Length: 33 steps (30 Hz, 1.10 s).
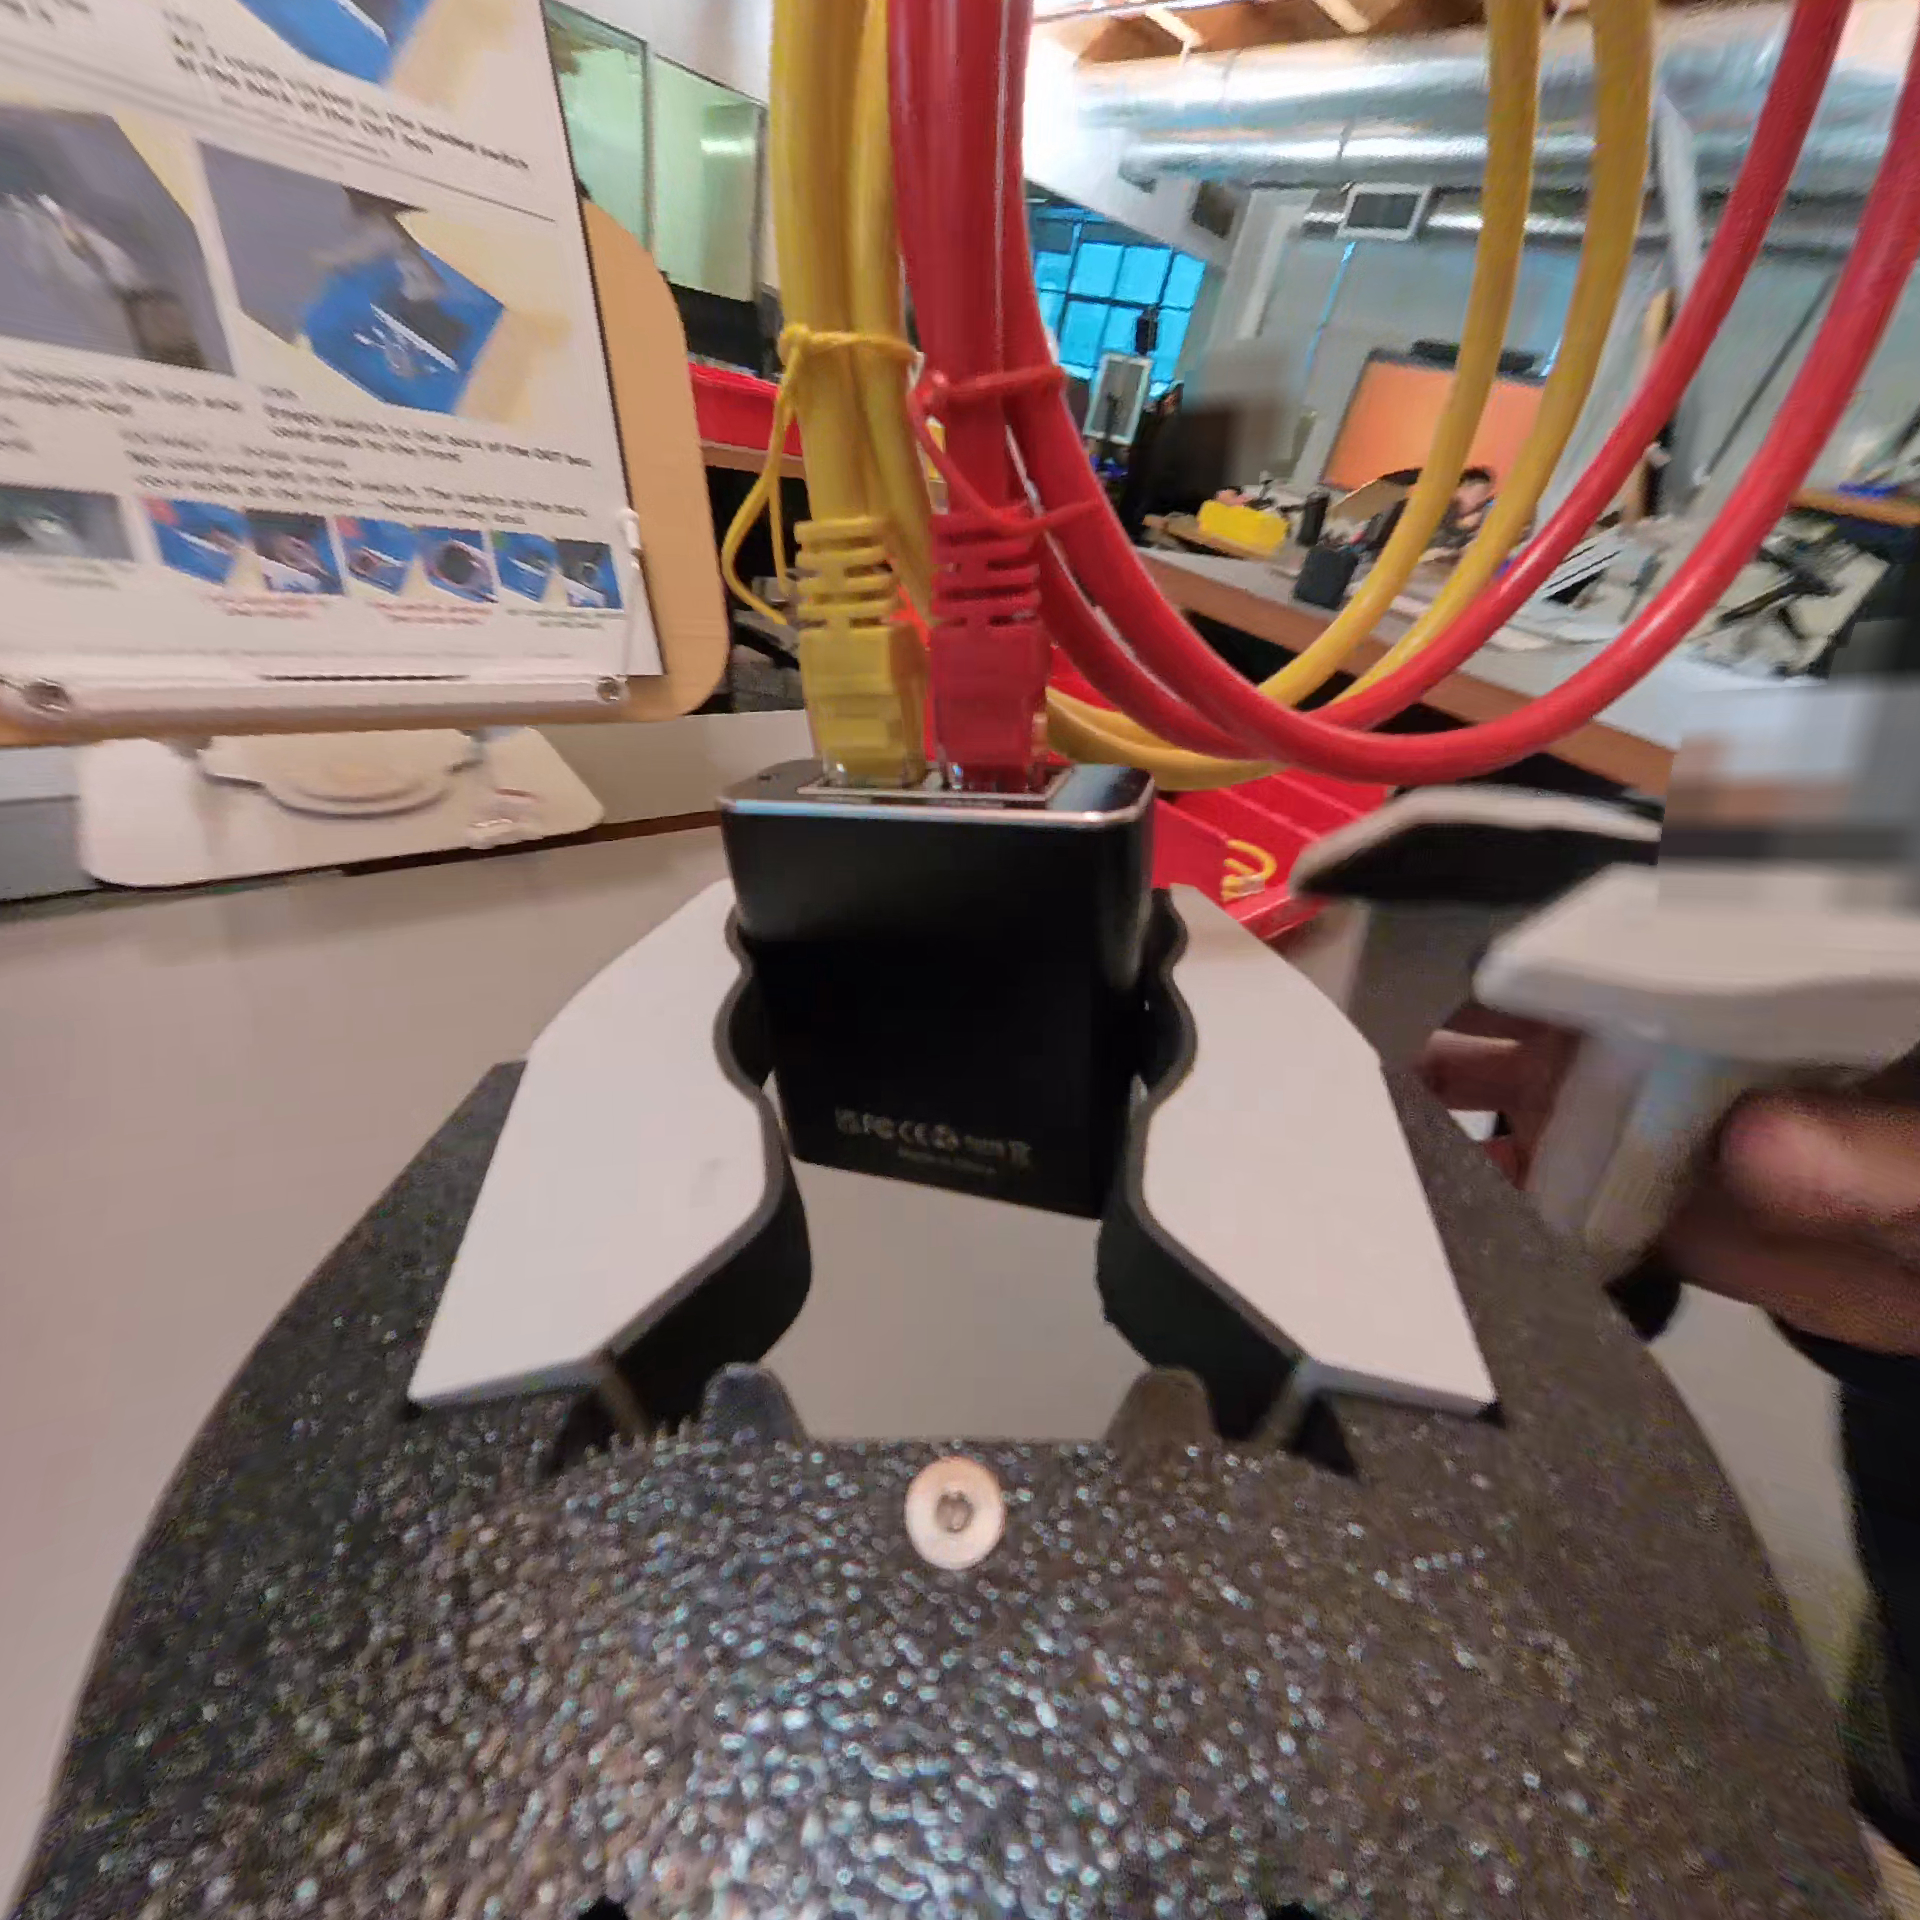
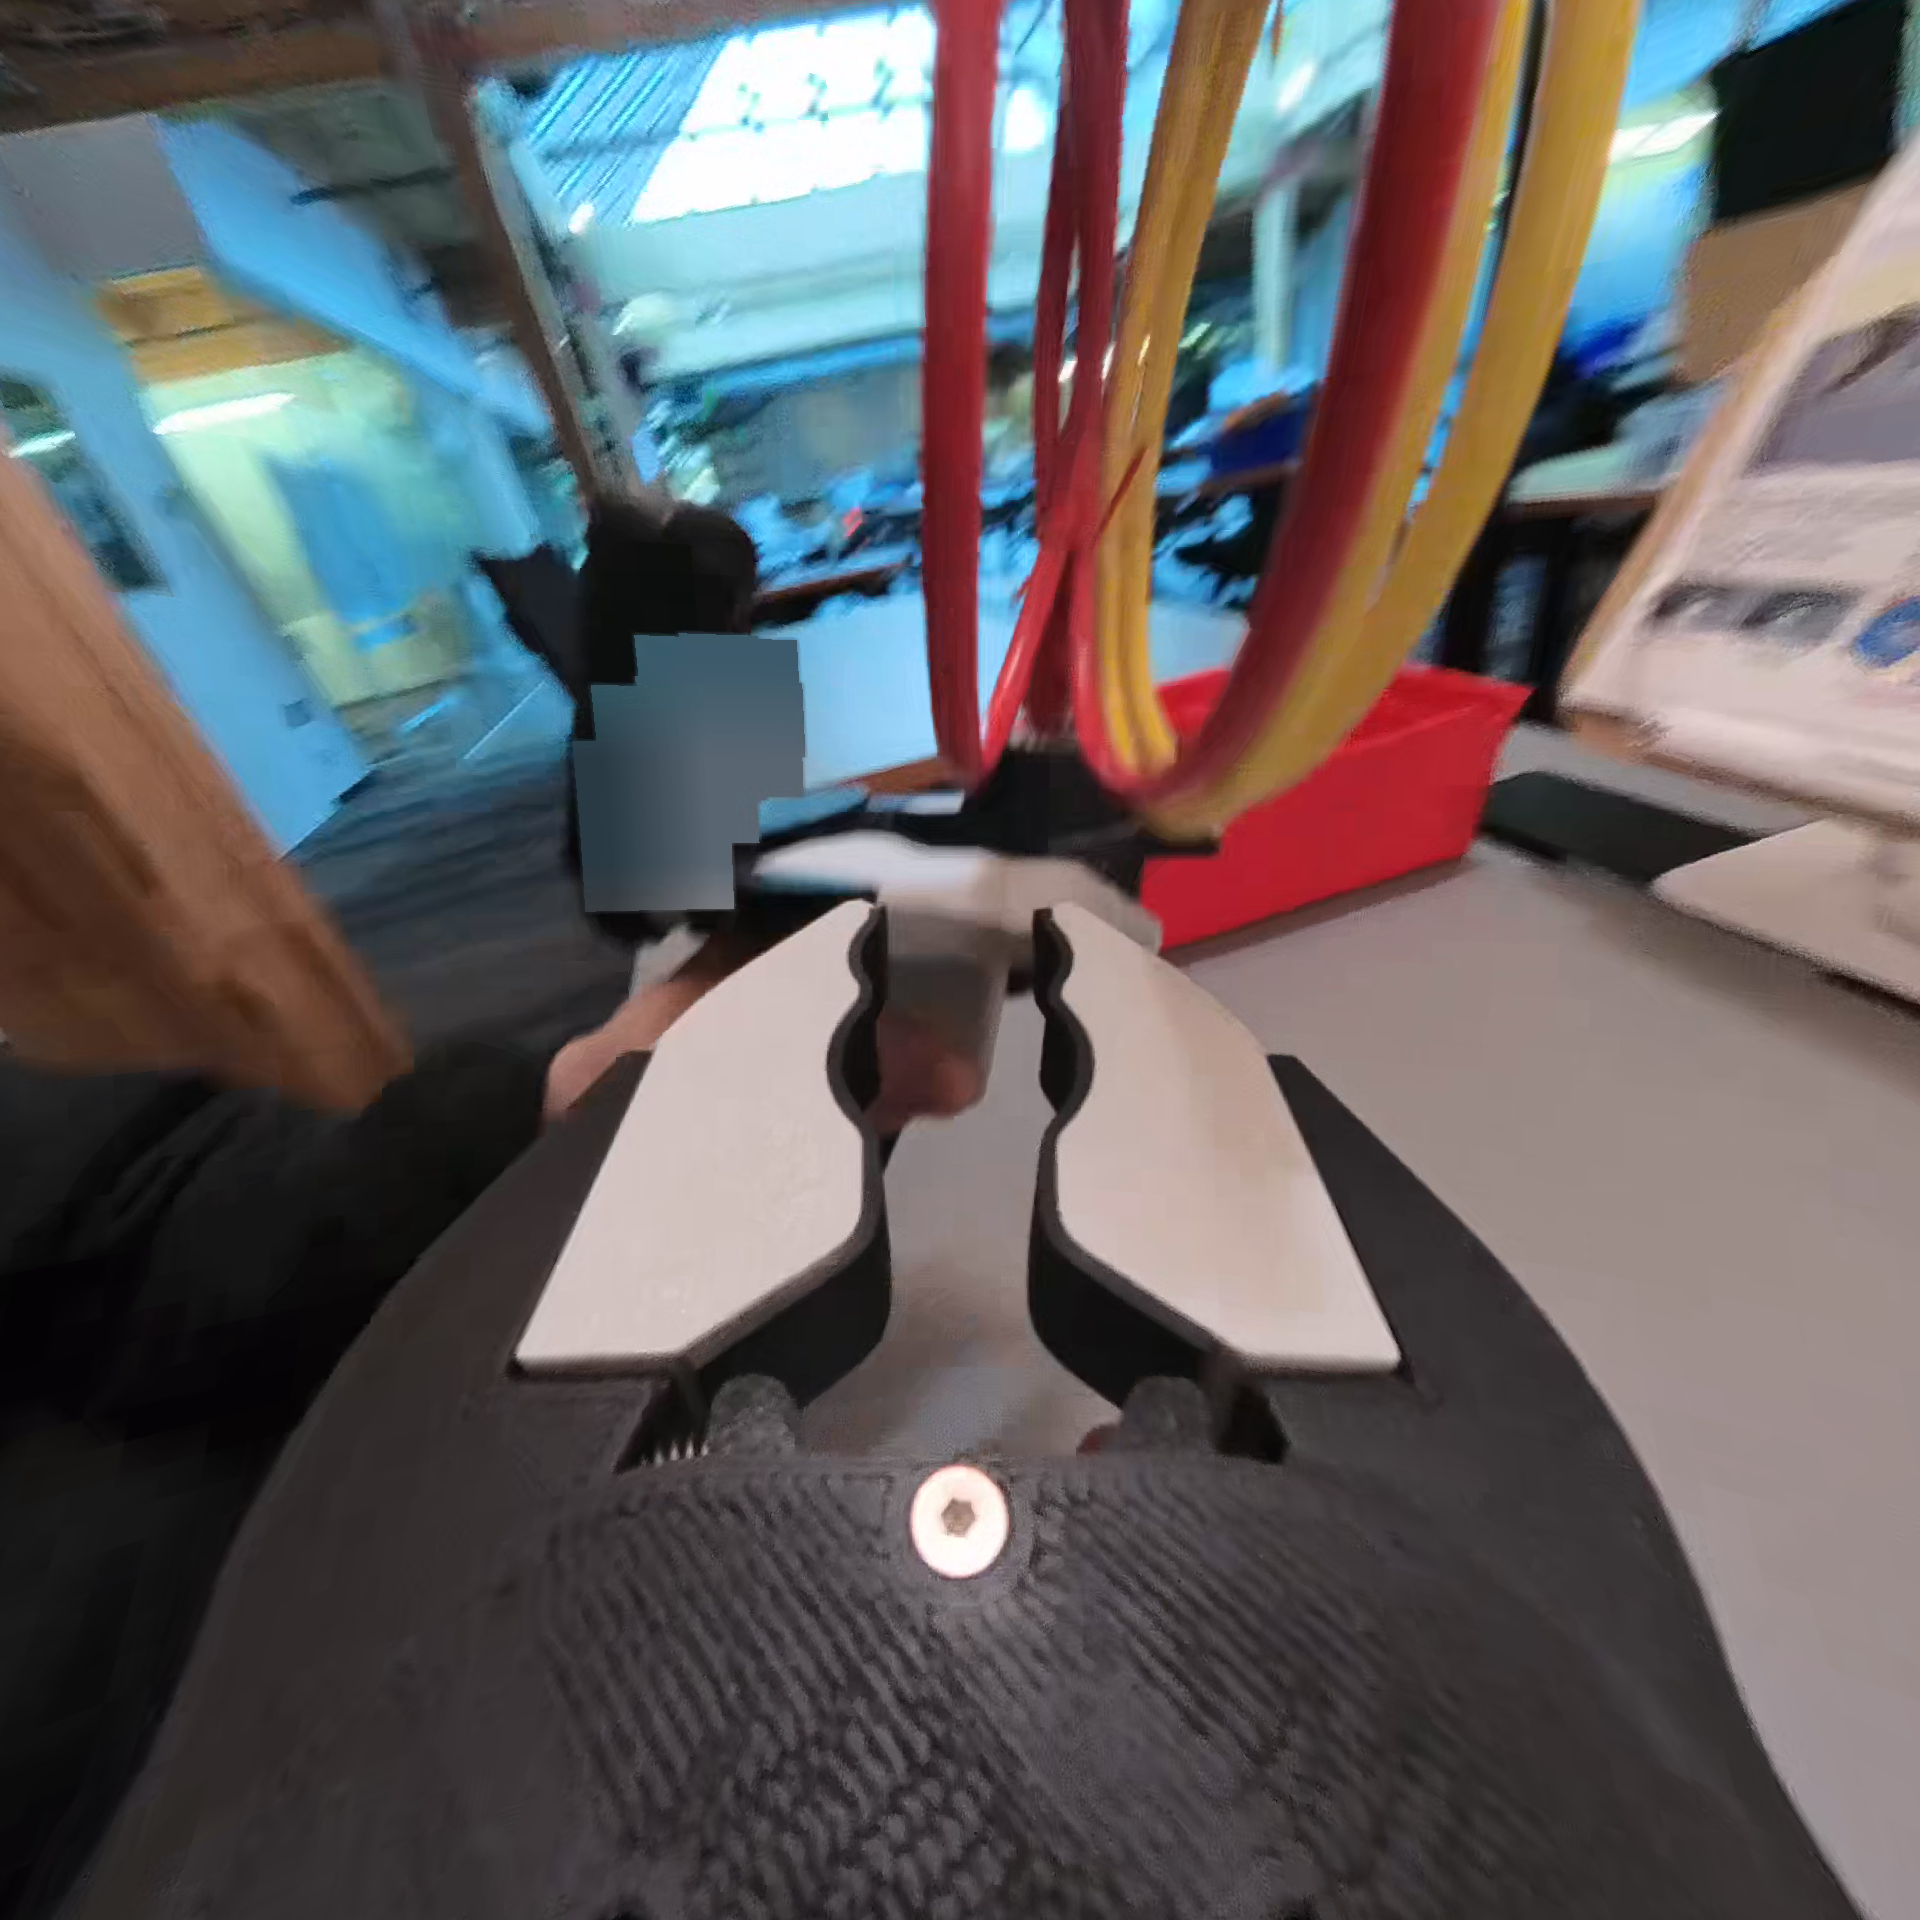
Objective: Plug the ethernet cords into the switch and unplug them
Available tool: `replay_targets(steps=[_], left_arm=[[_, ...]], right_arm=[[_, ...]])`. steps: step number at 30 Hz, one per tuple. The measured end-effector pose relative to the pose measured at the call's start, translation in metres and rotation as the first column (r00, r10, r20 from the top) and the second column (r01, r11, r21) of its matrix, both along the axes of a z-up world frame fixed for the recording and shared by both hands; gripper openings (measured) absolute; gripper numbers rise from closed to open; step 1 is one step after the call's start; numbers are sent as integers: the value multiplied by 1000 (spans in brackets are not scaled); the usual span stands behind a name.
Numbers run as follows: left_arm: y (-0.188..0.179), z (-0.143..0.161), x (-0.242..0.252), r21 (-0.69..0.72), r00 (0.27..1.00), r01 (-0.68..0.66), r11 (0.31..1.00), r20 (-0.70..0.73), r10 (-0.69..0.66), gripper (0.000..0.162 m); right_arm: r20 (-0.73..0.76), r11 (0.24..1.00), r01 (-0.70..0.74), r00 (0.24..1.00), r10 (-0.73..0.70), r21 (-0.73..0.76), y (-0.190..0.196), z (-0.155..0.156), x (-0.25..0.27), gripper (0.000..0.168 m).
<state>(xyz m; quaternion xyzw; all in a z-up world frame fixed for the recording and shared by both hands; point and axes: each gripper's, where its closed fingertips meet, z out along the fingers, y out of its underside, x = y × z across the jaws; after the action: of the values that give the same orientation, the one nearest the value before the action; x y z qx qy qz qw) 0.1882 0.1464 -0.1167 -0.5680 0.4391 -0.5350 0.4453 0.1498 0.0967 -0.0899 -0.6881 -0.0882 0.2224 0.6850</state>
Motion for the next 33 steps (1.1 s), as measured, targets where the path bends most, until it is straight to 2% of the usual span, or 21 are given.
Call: replay_targets(steps=[3, 5, 7, 14, 16, 18, 21, 26, 30, 31, 33], left_arm=[[-3, -3, -3, 61, 999, -36, 997, -10, 37, 70], [-8, -4, -3, 96, 999, -51, 994, -7, 52, 69], [-12, -4, -2, 126, 998, -61, 990, -1, 61, 69], [-13, -7, -2, 164, 998, -56, 985, 34, 51, 68], [-11, -6, -3, 227, 996, -85, 970, 33, 79, 68], [-14, -4, -4, 288, 995, -98, 953, 41, 91, 68], [-16, -2, -3, 394, 990, -139, 908, 29, 139, 68], [-19, -1, -3, 504, 982, -176, 845, 29, 187, 68], [-22, 6, -7, 570, 975, -215, 793, 76, 209, 71], [-23, 9, -8, 587, 972, -230, 776, 94, 217, 67], [-27, 16, -10, 608, 966, -257, 751, 130, 225, 69]], right_arm=[[17, 989, 123, 992, -125, 88, 7, 15, 0, 22], [68, 984, 174, 982, -176, 46, 14, 6, 0, 23], [79, 983, 184, 980, -181, -24, 20, -8, -1, 28], [22, 980, 189, 982, -188, -57, 21, -15, 8, 26], [-75, 972, 234, 969, -234, -11, 19, -3, 18, 18], [-193, 963, 264, 949, -248, 62, 11, 13, 29, 21], [-135, 964, 265, 955, -266, -25, 13, -3, 32, 29], [-268, 960, 277, 923, -275, -33, 16, -5, 40, 37], [-267, 964, 257, 935, -231, 67, 11, 6, 40, 16], [-246, 963, 247, 945, -216, 103, 9, 10, 39, 13], [-229, 961, 225, 956, -185, 163, 3, 19, 36, 8]])
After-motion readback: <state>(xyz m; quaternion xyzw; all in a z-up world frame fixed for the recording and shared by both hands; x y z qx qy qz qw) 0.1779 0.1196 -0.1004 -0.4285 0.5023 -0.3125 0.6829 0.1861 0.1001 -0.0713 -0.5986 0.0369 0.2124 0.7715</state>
